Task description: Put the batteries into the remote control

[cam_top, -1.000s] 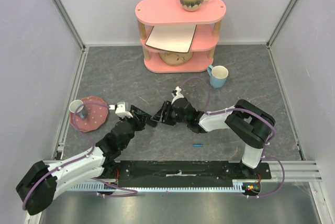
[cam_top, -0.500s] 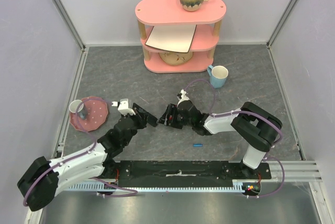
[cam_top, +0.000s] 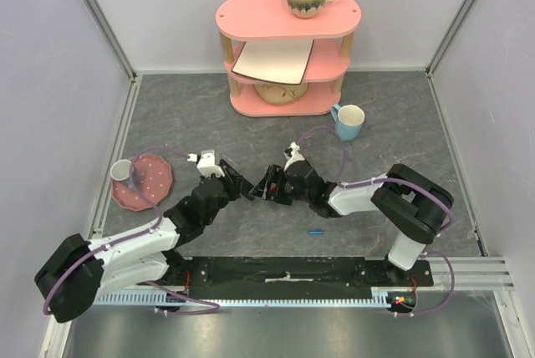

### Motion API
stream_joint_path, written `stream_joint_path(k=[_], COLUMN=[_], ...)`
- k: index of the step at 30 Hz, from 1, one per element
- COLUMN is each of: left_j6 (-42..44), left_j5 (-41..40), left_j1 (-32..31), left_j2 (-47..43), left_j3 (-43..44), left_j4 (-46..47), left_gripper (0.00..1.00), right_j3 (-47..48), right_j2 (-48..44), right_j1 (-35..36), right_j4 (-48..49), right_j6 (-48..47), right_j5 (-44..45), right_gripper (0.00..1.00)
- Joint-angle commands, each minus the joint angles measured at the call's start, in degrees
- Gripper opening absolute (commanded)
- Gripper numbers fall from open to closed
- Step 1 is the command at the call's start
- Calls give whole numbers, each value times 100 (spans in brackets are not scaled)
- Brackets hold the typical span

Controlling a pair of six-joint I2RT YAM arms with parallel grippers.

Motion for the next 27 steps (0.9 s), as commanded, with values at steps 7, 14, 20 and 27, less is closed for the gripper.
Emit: stream_joint_path(k=[7, 14, 20, 27], left_j6=[348, 374, 357, 357], left_j5=[-276, -338, -347, -347], left_j1=[-208, -278, -287, -296], left_j2=[228, 307, 246, 202], left_j3=[82, 117, 91, 73], left_j4=[-743, -778, -761, -770], left_gripper=[2, 2, 2, 2], right_j3=[100, -137, 3, 109], right_j2=[268, 216, 251, 374], right_j1=[-158, -255, -290, -299], right_j4=[642, 1212, 1116, 966], right_j6=[286, 453, 418, 365], right_j5=[-177, -248, -318, -309], right_gripper=[79, 82, 82, 81])
